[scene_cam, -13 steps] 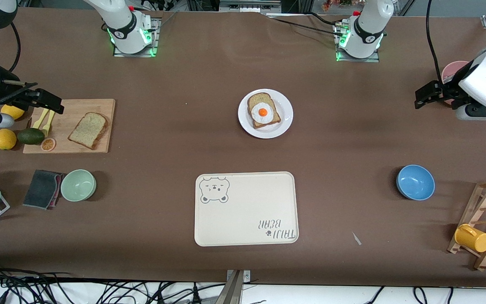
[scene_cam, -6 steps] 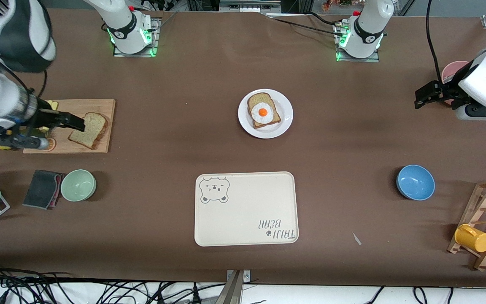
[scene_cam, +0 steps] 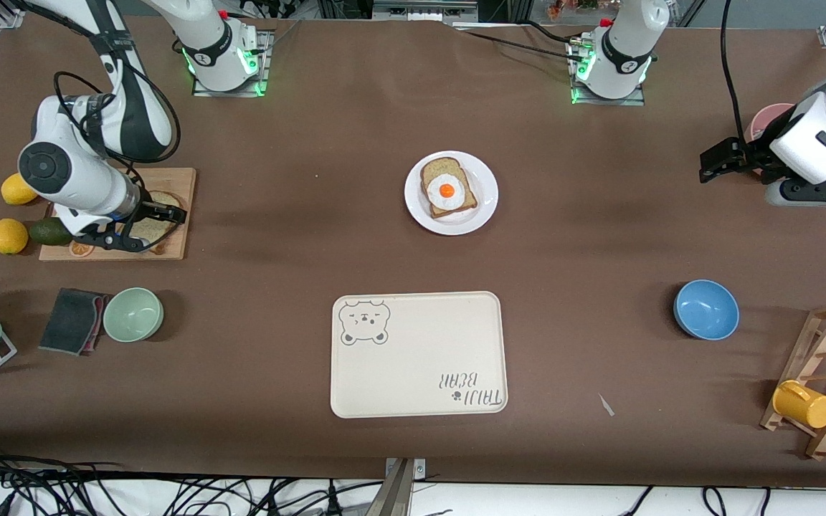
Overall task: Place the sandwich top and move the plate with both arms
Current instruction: 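Move the right gripper toward the bread slice on the cutting board, then lower the right gripper and grasp the bread slice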
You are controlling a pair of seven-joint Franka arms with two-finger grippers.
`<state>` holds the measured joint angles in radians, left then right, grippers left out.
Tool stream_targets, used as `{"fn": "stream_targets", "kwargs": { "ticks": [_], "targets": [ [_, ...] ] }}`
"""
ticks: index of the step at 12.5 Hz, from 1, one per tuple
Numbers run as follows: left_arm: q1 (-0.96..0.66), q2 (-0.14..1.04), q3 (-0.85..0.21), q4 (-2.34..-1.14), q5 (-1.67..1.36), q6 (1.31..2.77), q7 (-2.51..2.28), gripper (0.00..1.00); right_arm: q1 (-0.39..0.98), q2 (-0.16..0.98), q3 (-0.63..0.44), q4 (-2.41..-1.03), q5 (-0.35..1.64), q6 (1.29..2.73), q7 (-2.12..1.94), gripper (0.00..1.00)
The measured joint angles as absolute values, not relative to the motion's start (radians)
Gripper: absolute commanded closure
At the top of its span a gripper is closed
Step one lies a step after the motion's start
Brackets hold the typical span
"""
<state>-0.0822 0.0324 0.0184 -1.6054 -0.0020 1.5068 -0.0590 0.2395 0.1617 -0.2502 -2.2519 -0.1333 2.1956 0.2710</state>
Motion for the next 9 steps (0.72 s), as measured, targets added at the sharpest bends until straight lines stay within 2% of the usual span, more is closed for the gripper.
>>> {"fn": "stream_targets", "kwargs": {
  "ticks": [4,9],
  "targets": [
    [-0.082,0.033,0.018,-1.605,-0.002,1.506,-0.059,0.00,0.239,0.169,-0.273,-2.297,-0.207,2.231,0.396,0.12],
    [-0.082,0.033,0.018,-1.605,-0.002,1.506,-0.059,0.00,0.232,0.274,-0.301,-2.311,-0.208,2.332,0.404,0.13]
  ]
}}
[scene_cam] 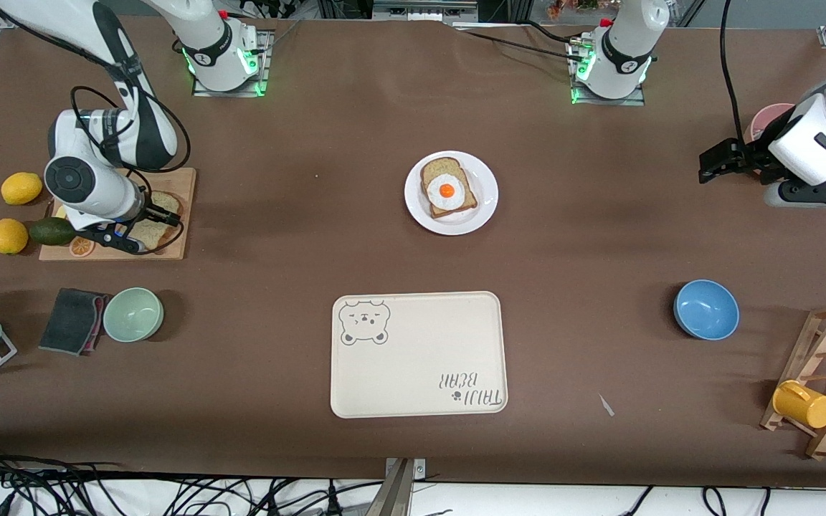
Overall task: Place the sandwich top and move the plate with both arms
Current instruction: 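Lower the right gripper and grasp the bread slice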
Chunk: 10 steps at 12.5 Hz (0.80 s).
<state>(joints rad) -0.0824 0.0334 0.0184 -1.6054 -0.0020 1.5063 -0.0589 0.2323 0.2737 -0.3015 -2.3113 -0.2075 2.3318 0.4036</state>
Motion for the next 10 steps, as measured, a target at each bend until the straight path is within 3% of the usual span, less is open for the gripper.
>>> {"fn": "stream_targets", "kwargs": {
  "ticks": [10],
  "targets": [
    [-0.082,0.033,0.018,-1.605,-0.002,1.503,-0.059,0.00,0.238,0.324,-0.297,-2.299,-0.207,2.375,0.438,0.22]
  ]
}}
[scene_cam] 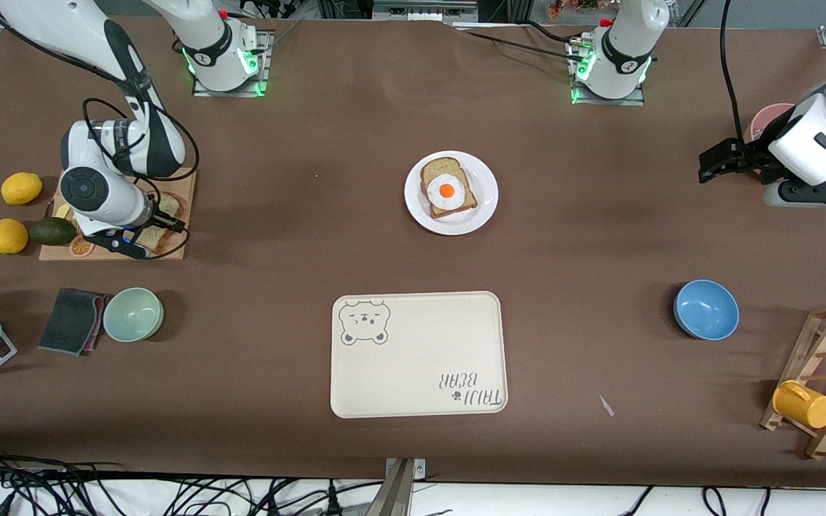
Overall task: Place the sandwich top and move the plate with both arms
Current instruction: 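Lower the right gripper and grasp the bread slice, then lift the bread slice and carry it over the white plate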
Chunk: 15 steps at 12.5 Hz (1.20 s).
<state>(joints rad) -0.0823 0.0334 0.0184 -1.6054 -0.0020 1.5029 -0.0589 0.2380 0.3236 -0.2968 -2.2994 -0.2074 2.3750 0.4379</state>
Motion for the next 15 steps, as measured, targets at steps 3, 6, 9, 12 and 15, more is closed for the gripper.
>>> {"fn": "stream_targets", "kwargs": {
  "ticks": [3,6,9,12,15],
  "targets": [
    [-0.082,0.033,0.018,-1.605,-0.002,1.499,-0.059,0.00,0.239,0.332,-0.297,-2.298,-0.207,2.376,0.438,0.40],
    [-0.082,0.033,0.018,-1.605,-0.002,1.496,-0.059,0.00,0.240,0.333,-0.293,-2.293,-0.207,2.376,0.438,0.76],
    [-0.082,0.033,0.018,-1.605,-0.002,1.495,-0.059,0.00,0.245,0.333,-0.290,-2.288,-0.207,2.374,0.438,1.00],
    [-0.082,0.033,0.018,-1.605,-0.002,1.494,-0.059,0.00,0.246,0.332,-0.290,-2.285,-0.208,2.369,0.437,1.00],
    [-0.082,0.034,0.018,-1.605,-0.002,1.492,-0.059,0.00,0.261,0.332,-0.288,-2.246,-0.208,2.318,0.416,1.00]
  ]
}}
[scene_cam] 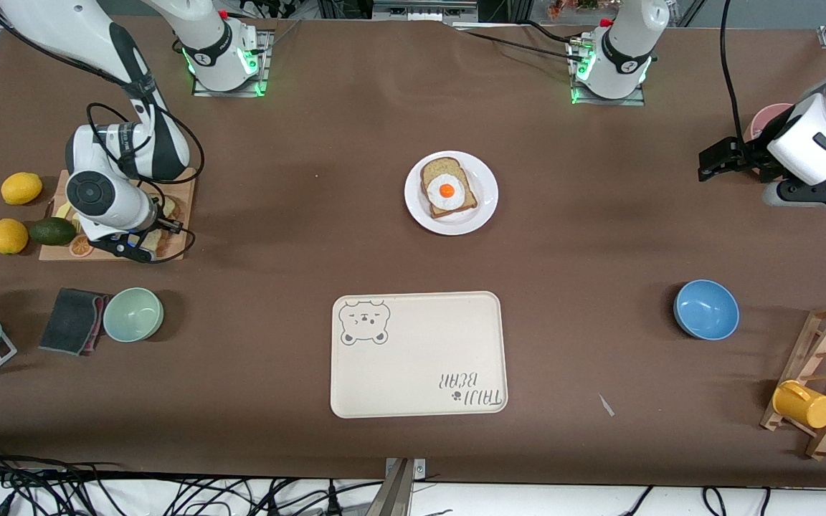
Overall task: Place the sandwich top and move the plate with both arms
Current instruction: 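Lift the bread slice and carry it over the white plate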
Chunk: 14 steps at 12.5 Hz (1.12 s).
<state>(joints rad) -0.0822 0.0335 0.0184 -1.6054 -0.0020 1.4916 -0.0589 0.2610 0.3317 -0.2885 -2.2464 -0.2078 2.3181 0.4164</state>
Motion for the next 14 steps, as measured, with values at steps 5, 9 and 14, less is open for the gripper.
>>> {"fn": "stream_targets", "kwargs": {
  "ticks": [5,9,14],
  "targets": [
    [-0.080,0.034,0.018,-1.605,-0.002,1.490,-0.059,0.00,0.269,0.270,-0.183,-2.164,-0.207,2.161,0.395,1.00],
    [-0.077,0.034,0.019,-1.605,-0.002,1.489,-0.059,0.00,0.273,0.202,0.091,-2.150,-0.147,2.125,0.522,1.00],
    [-0.077,0.034,0.020,-1.605,-0.002,1.489,-0.059,0.00,0.304,0.189,0.472,-2.055,-0.138,2.117,0.815,1.00]
  ]
}}
